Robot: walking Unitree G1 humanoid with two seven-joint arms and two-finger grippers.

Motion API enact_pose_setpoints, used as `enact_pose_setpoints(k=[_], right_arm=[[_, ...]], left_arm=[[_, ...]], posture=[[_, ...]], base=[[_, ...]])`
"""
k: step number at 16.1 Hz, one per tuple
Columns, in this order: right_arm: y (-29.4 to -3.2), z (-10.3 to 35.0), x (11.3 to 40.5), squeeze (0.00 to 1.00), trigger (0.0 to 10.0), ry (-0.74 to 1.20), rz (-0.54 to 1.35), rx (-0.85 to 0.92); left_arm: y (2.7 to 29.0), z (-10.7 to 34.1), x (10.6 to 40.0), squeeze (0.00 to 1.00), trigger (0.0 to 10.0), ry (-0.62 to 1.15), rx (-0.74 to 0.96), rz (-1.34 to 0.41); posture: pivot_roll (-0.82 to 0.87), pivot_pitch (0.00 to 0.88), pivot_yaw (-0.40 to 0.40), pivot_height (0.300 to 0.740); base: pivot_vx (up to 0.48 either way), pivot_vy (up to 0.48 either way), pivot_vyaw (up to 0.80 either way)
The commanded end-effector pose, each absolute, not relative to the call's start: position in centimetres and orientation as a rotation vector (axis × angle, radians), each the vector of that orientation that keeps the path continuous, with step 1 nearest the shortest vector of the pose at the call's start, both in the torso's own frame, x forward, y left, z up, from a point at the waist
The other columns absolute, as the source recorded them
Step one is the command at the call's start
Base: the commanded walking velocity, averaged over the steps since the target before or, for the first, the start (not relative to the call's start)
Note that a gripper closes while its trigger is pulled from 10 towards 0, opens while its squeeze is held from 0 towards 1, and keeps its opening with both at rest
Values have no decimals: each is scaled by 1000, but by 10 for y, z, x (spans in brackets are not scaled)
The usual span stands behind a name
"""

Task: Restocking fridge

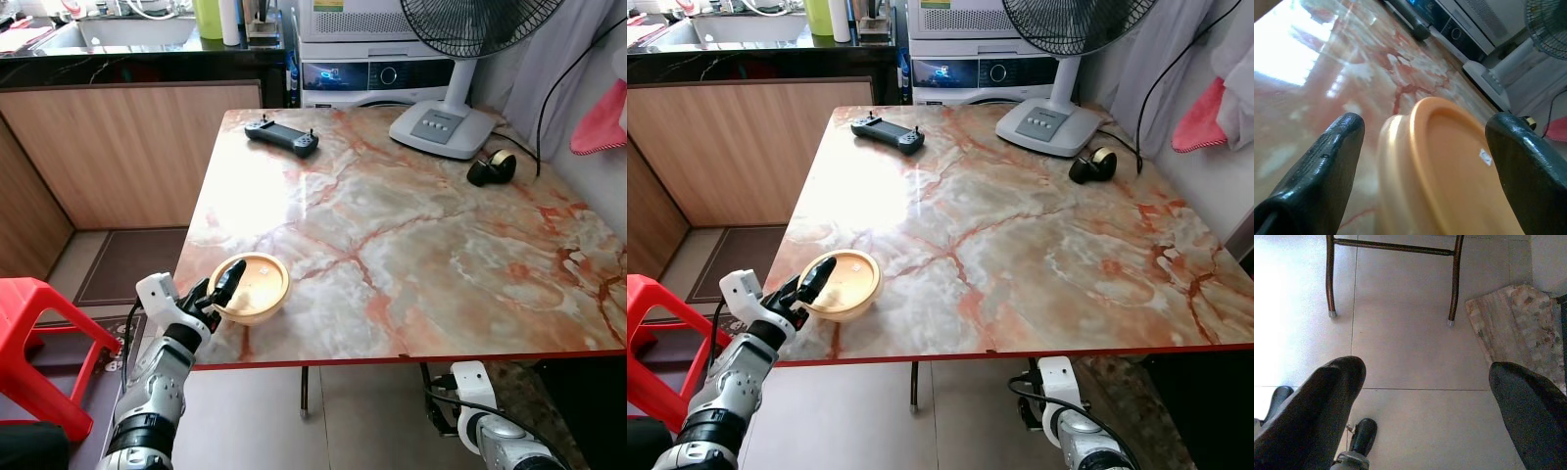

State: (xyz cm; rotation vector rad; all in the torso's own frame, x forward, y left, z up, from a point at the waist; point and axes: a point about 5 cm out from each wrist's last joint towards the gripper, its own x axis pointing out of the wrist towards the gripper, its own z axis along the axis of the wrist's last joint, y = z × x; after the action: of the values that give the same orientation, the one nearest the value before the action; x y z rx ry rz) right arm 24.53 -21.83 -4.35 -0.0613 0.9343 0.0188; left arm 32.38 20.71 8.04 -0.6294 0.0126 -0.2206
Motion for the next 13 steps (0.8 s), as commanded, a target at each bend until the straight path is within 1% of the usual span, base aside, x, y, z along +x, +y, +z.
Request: enact_pose_setpoints(k=[1, 6, 12, 13], right_arm=[[-220, -41, 248, 0, 10000, 930, 18, -64], [-221, -41, 248, 0, 10000, 931, 17, -65], [-221, -41, 248, 0, 10000, 929, 18, -65], [-221, -41, 248, 0, 10000, 929, 17, -64]], left_arm=[[204, 80, 327, 0, 10000, 23, -653, -235], [200, 82, 332, 0, 10000, 29, -660, -252], [201, 73, 329, 0, 10000, 57, -677, -229], [202, 72, 329, 0, 9412, 58, -679, -225]], posture=[[119, 0, -49, 740], [110, 0, -50, 740], [104, 0, -51, 740], [103, 0, -52, 740]], base=[[0, 0, 0], [0, 0, 0], [0, 0, 0], [0, 0, 0]])
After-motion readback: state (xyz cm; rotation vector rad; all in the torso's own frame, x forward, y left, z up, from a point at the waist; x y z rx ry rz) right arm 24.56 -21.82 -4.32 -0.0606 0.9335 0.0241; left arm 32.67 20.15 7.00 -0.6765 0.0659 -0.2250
